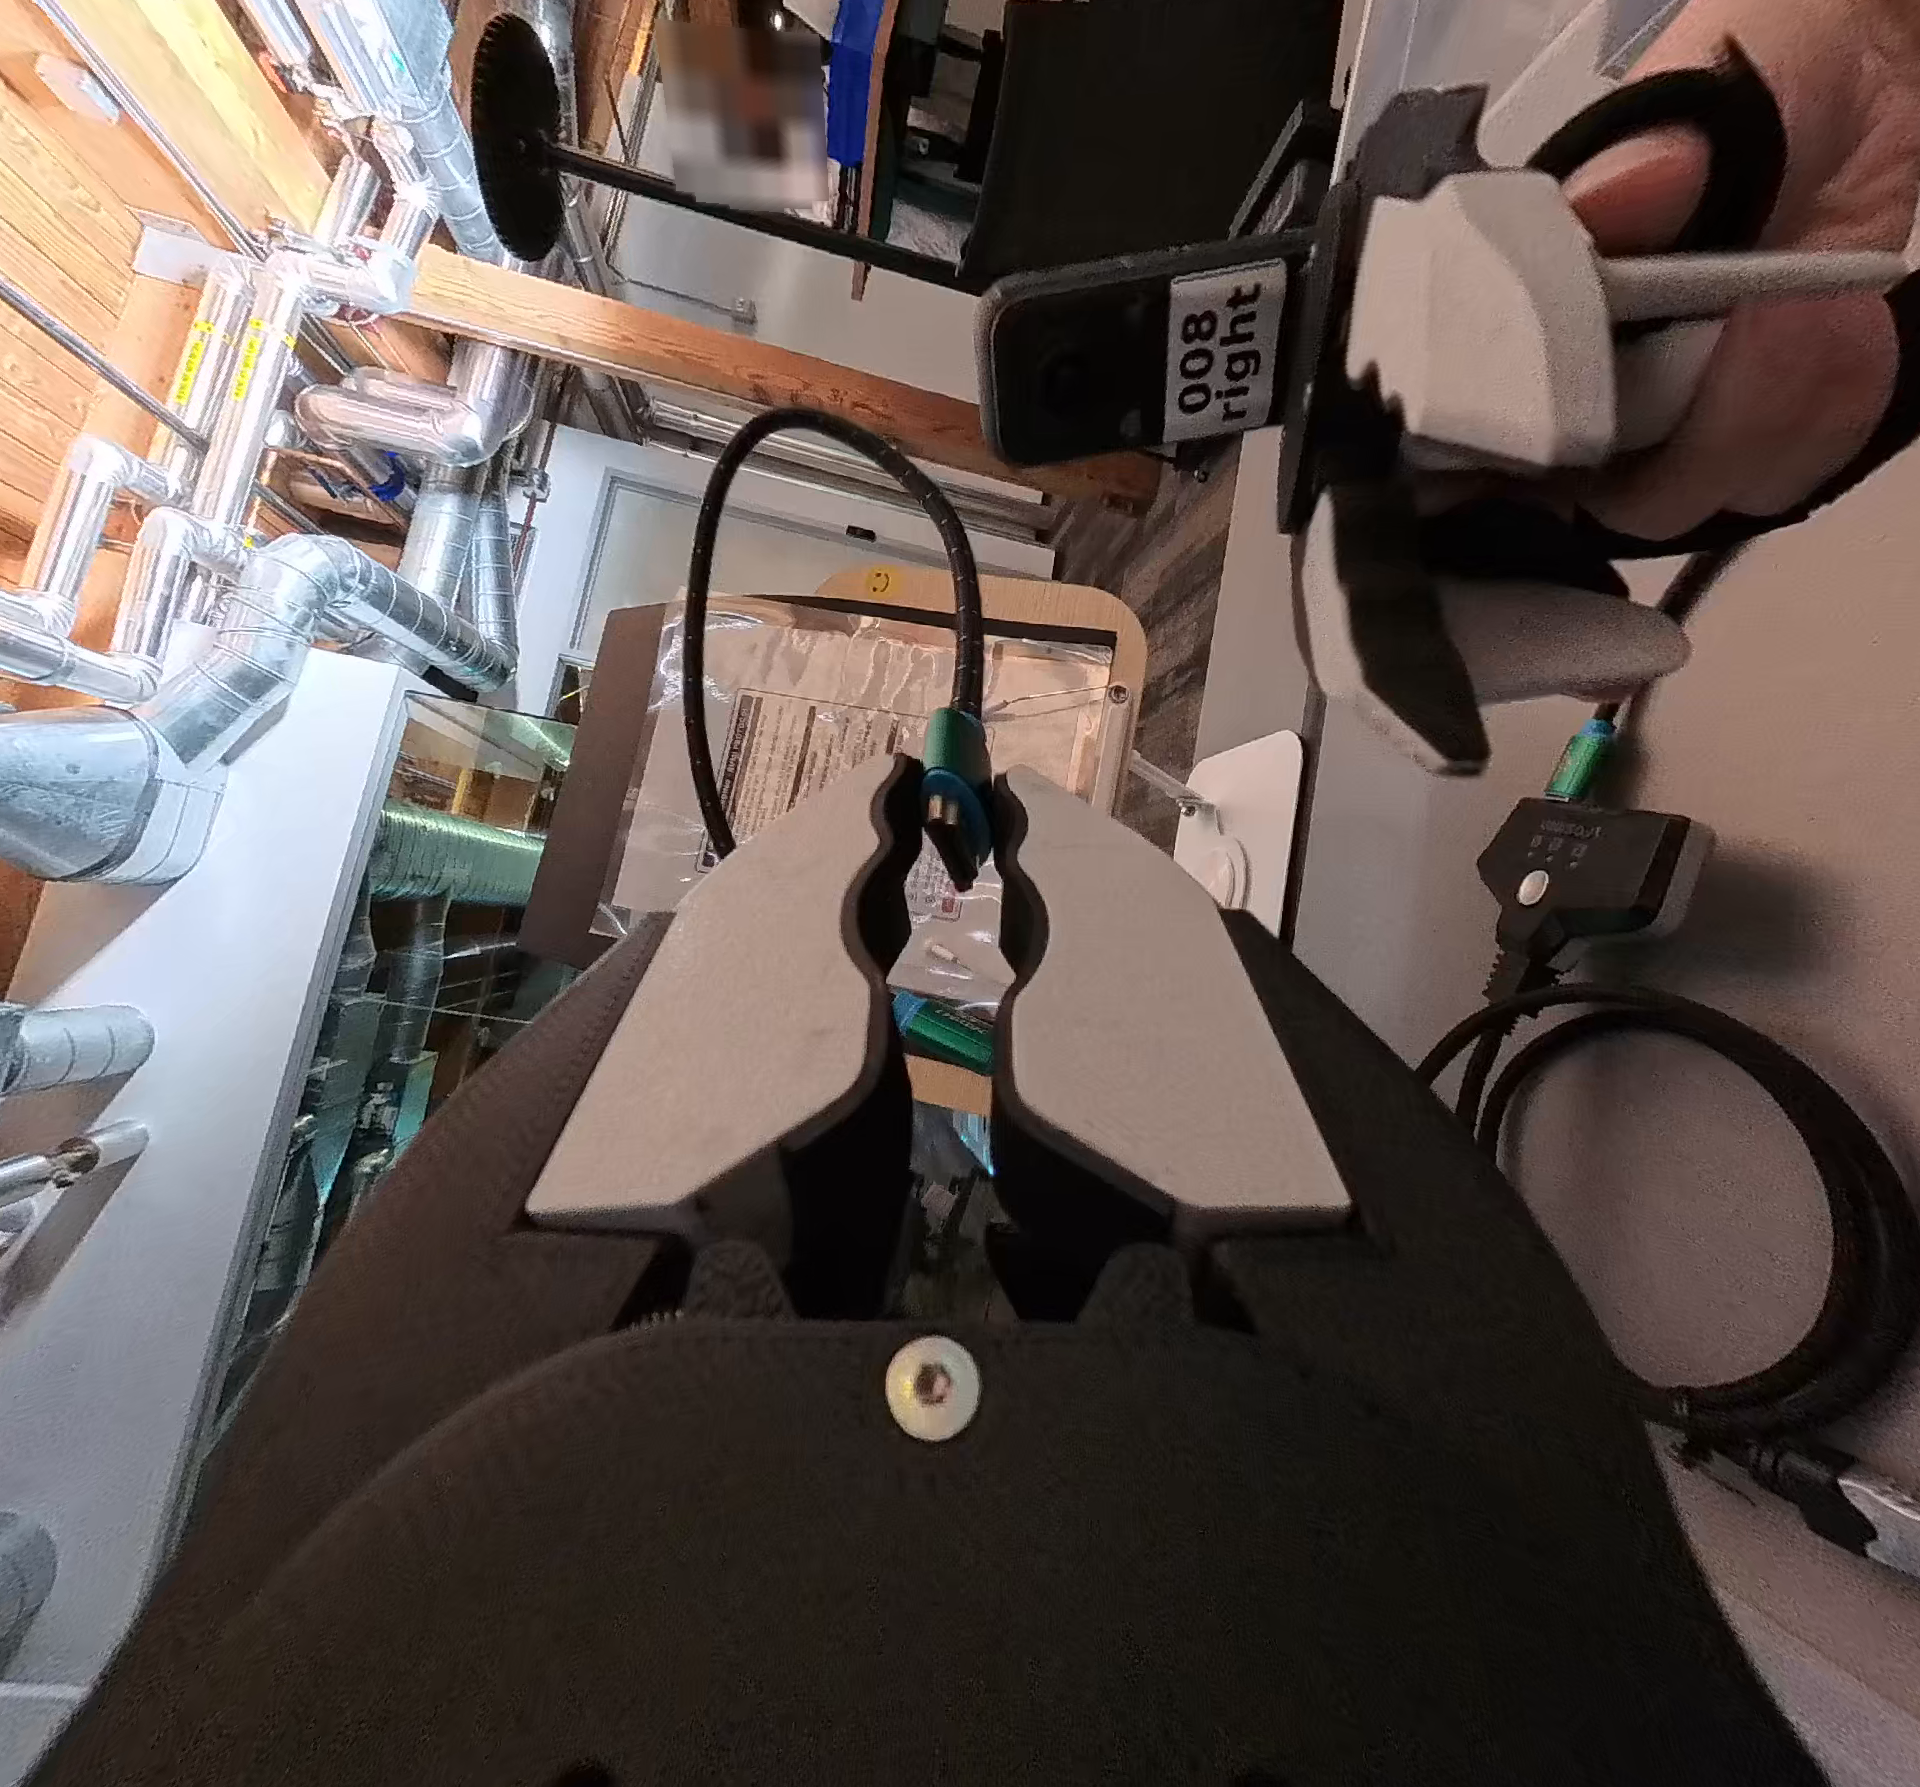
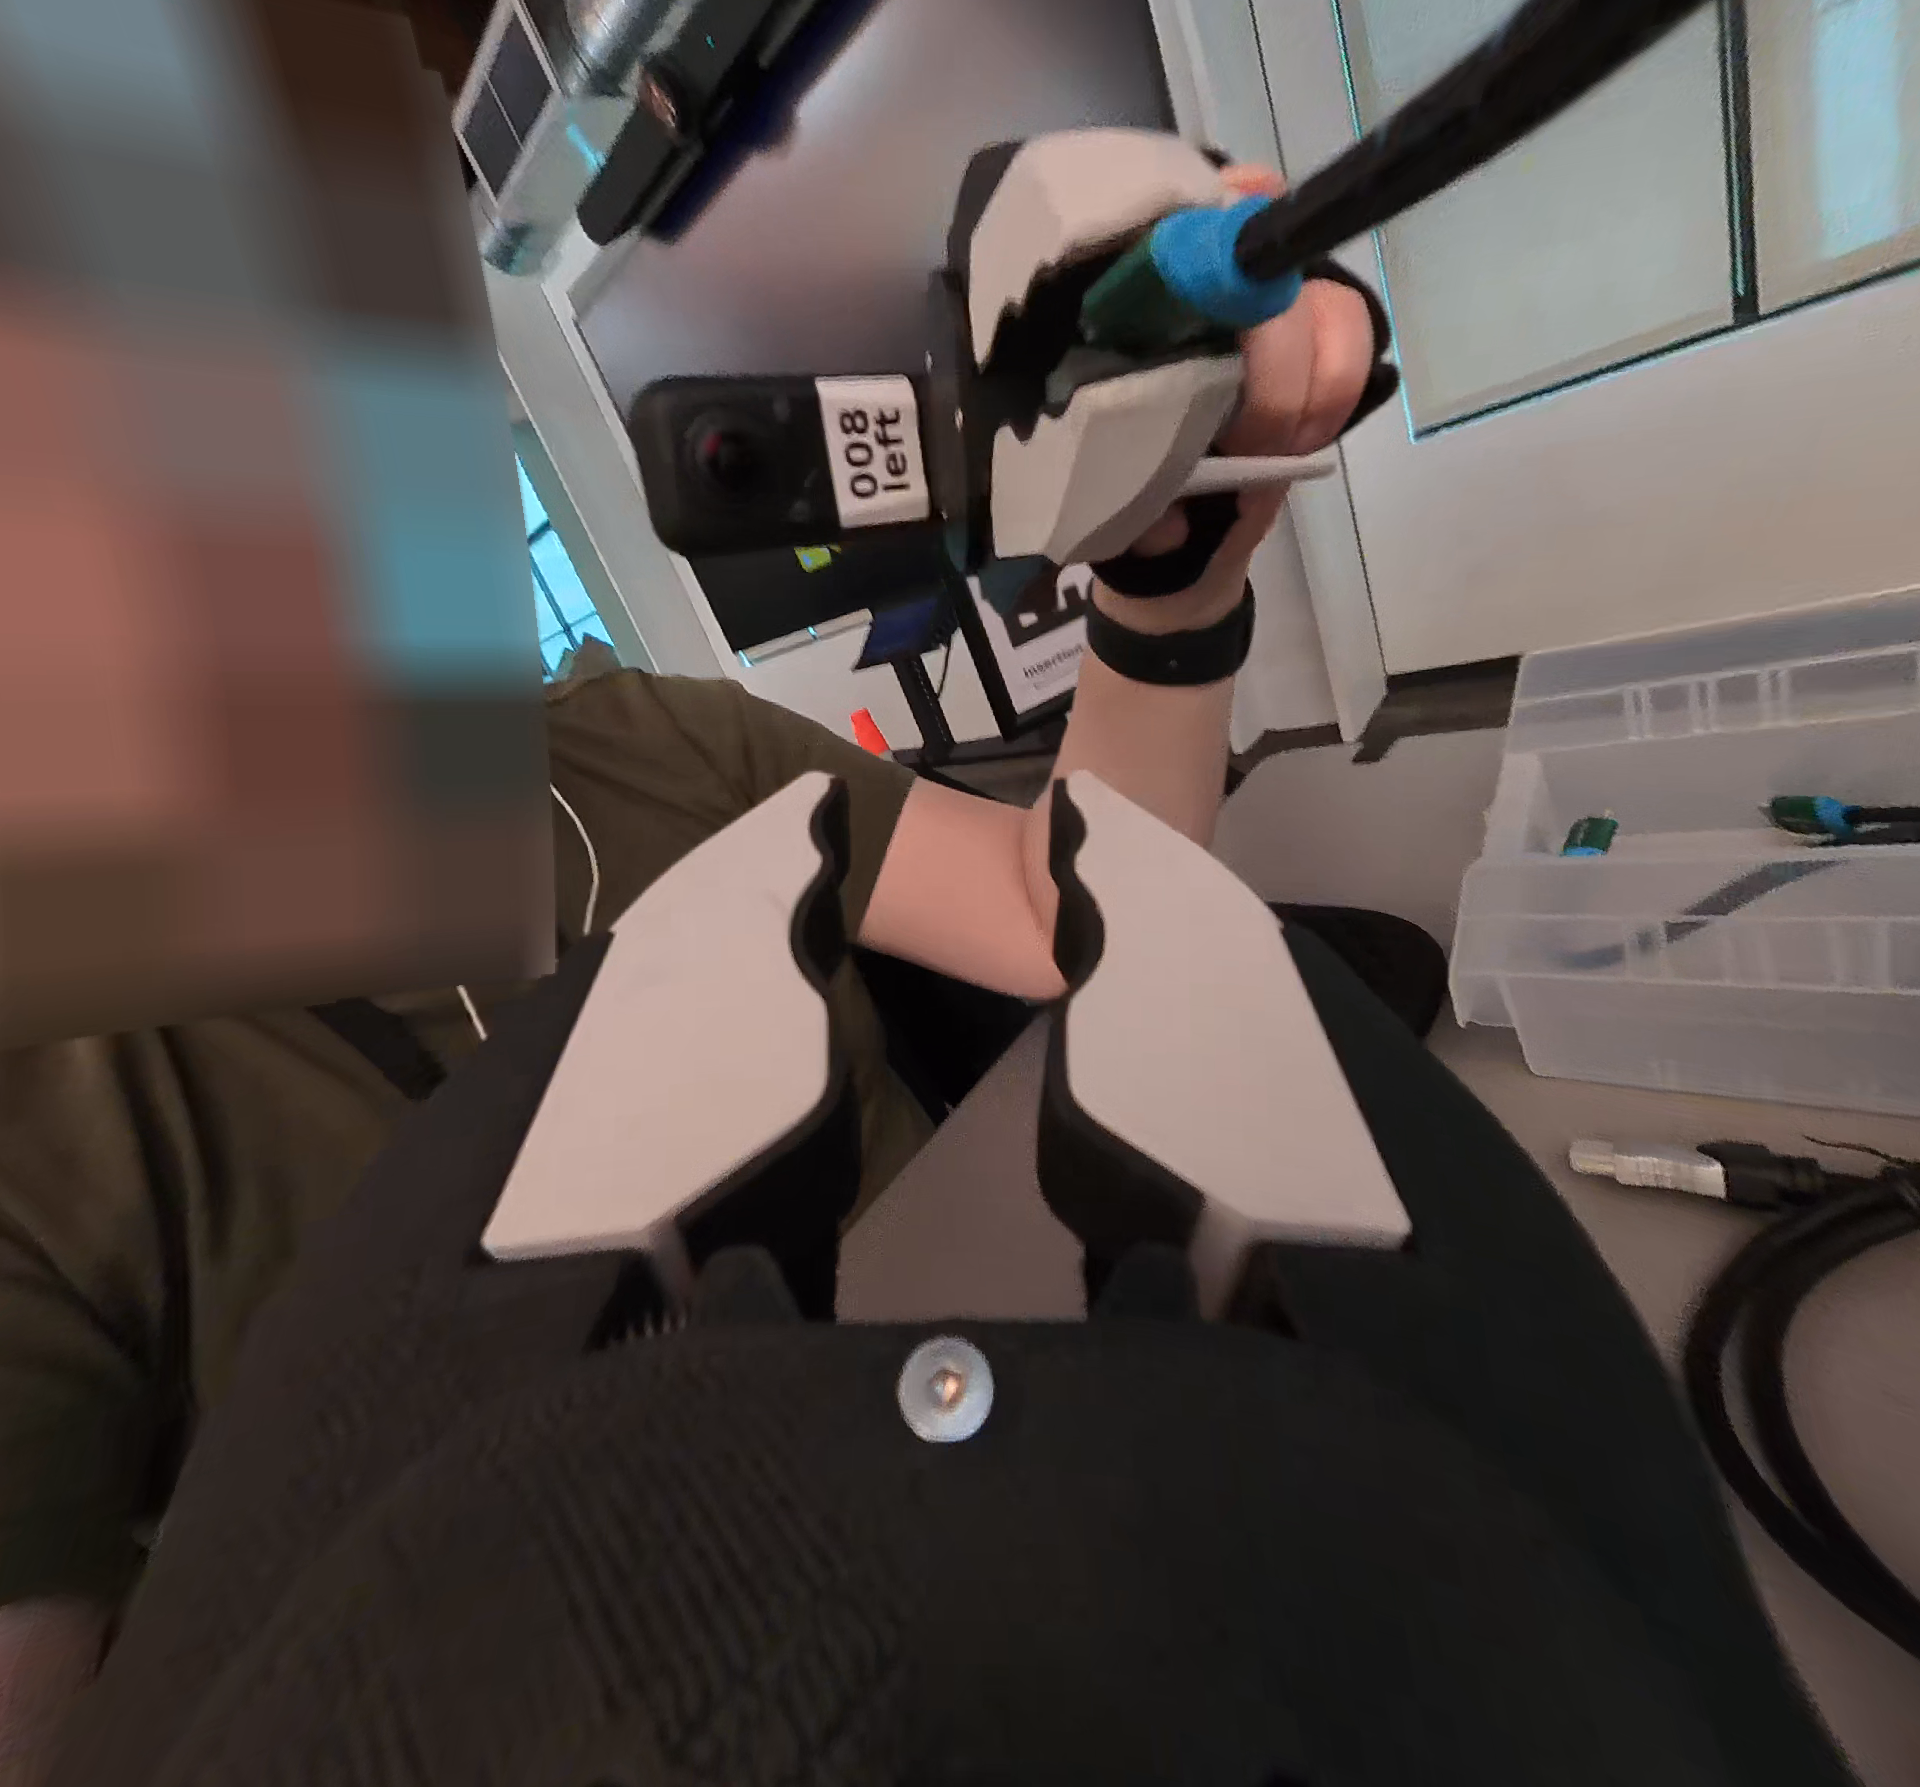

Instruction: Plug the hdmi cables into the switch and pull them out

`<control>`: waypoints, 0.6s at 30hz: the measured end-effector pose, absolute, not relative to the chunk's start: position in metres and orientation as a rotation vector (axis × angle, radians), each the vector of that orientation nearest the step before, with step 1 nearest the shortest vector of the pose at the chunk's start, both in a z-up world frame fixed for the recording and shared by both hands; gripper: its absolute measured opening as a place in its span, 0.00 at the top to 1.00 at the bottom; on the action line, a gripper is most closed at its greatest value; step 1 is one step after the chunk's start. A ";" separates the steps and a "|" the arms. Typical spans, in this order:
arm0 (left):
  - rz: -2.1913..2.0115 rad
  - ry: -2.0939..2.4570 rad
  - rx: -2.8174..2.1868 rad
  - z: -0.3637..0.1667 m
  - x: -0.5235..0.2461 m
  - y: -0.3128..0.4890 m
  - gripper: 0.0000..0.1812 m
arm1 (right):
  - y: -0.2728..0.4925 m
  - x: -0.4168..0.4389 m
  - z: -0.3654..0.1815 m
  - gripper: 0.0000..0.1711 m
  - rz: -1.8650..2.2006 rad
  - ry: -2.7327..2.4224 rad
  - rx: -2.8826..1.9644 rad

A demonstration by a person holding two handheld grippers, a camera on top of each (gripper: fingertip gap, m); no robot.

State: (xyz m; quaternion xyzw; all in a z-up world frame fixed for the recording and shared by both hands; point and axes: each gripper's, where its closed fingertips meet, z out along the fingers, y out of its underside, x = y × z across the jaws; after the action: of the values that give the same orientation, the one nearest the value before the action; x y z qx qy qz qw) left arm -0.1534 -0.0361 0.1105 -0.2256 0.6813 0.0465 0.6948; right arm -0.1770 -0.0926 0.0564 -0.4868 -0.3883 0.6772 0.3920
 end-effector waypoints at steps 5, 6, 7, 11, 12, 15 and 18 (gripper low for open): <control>0.000 1.525 -0.439 0.114 -0.146 -0.062 0.93 | -0.090 -0.180 0.054 0.74 1.885 -0.919 -1.299; -0.030 1.536 -0.421 0.113 -0.144 -0.070 0.93 | -0.090 -0.181 0.053 0.72 1.926 -0.913 -1.310; -0.050 1.551 -0.403 0.111 -0.141 -0.079 0.93 | -0.089 -0.181 0.052 0.70 1.950 -0.916 -1.318; -0.064 1.605 -0.361 0.099 -0.129 -0.095 0.92 | -0.097 -0.187 0.046 0.63 1.845 -1.020 -1.328; -0.060 1.617 -0.360 0.096 -0.127 -0.096 0.93 | -0.101 -0.188 0.047 0.63 1.806 -1.053 -1.321; -0.063 1.638 -0.363 0.090 -0.123 -0.096 0.93 | -0.107 -0.189 0.060 0.65 1.745 -1.074 -1.252; -0.055 1.645 -0.377 0.089 -0.124 -0.093 0.93 | -0.104 -0.185 0.072 0.69 1.697 -1.032 -1.201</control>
State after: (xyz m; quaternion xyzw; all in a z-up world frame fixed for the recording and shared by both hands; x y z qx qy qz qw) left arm -0.1239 -0.0932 0.0890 -0.1669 0.7284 -0.0244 0.6641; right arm -0.1850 -0.1039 0.0715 -0.4746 -0.4078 0.6704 0.3988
